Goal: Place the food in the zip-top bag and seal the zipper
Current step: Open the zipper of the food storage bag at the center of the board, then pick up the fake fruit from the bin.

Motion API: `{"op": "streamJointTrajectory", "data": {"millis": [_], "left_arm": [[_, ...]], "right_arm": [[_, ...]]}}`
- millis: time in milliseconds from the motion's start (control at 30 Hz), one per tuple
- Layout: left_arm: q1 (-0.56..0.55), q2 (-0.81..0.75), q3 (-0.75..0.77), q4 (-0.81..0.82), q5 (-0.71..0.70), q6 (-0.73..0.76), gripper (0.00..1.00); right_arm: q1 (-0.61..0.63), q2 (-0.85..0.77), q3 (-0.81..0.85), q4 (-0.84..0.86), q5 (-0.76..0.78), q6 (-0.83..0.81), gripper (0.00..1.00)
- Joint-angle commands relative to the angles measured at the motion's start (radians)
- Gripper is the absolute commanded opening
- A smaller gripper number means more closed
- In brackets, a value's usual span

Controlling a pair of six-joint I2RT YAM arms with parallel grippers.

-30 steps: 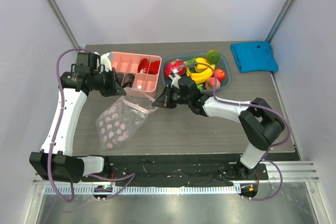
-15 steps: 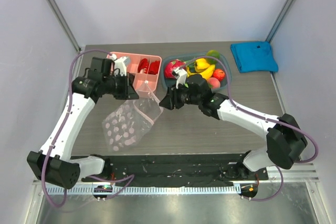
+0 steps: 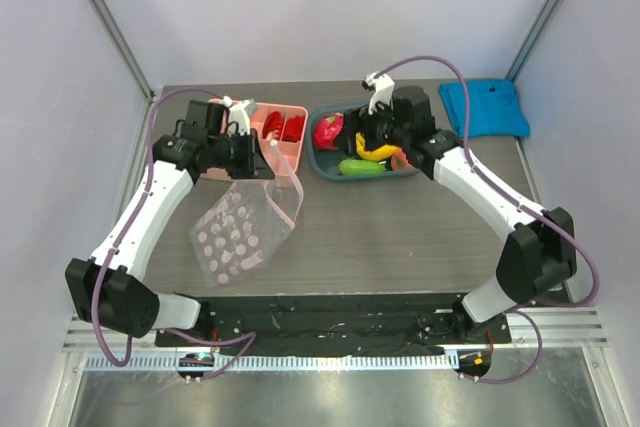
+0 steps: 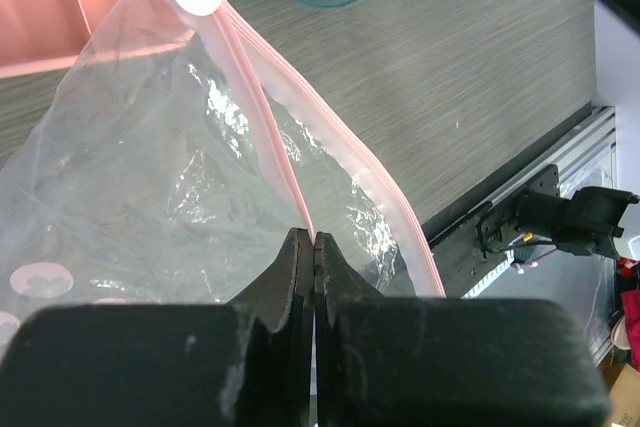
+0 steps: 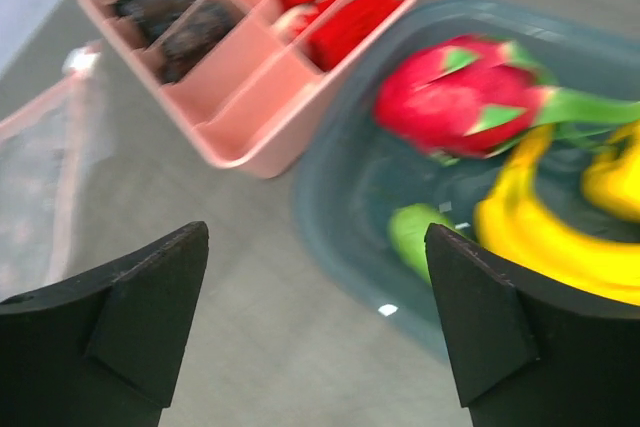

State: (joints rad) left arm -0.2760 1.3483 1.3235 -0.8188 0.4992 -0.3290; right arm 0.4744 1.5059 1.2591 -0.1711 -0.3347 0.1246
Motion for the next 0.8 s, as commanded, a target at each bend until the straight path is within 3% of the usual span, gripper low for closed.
{"op": "streamJointTrajectory", "data": {"millis": [0,67,267,367,533,667,767], "left_arm": [[-0.008,-0.012,0.045,0.041,0.027,0.038,0.0],[-0.008,-0.012,0.045,0.035,0.027,0.041,0.0],[-0.008,-0.014,0.045,0.032,0.019,0.05,0.0],[-0.008,-0.011,0.042,0.032,0.012,0.053,0.0],[-0.008,0.008,0.043,0.03,0.007,0.045,0.0],[-0.008,0.023,0.051,0.03,0.009,0.045,0.0],[-0.009,0.037,0.054,0.032,0.01,0.042,0.0]], "right_arm": [[-0.028,0.109,0.14,-0.073,0.084,-0.245,1.0],[-0.051,0.176,0.178,-0.088,0.12,-0.26,1.0],[-0.172,0.362,0.347,-0.091,0.043,-0.05,0.99],[-0.201,0.422,0.405,-0.077,-0.003,0.09,0.99],[-0.201,0.485,0.448,-0.073,0.103,0.439,0.99],[-0.197,0.501,0.468,-0.027,0.048,0.483,0.99],[-0.174,0.53,0.511,-0.034,0.066,0.343,1.0]]}}
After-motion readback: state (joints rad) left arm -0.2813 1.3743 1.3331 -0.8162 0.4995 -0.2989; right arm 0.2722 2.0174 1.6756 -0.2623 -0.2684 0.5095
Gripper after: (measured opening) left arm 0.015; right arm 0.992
